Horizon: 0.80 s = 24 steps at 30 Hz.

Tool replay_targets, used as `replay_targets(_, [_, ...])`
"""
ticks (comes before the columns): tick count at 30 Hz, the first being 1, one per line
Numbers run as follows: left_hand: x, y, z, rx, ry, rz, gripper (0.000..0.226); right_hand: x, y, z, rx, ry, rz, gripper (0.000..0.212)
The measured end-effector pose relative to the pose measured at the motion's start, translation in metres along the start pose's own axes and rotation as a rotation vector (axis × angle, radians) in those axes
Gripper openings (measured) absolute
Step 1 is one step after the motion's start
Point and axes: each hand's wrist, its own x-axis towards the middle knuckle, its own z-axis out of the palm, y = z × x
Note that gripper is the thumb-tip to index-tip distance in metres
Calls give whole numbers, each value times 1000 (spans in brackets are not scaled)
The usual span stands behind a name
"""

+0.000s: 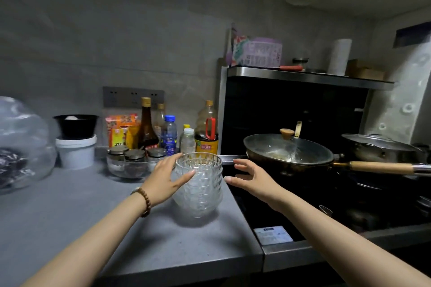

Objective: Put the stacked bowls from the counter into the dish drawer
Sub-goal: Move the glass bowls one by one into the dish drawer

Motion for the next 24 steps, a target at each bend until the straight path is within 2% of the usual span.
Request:
replay_targets(7, [8, -20, 10, -154, -74, -138, 106, 34, 1, 28, 91, -26, -21, 72])
replay_targets(16, [19, -25, 21, -274, -132, -170, 97, 48, 7, 40, 32, -13, -40, 67])
replay_targets(19, [21, -25, 24, -311, -135, -165, 98, 50, 9, 42, -13, 16, -70, 58])
replay_targets(24, [20, -24, 24, -305, -114, -183, 130, 50, 13, 45, 30, 73, -113, 43])
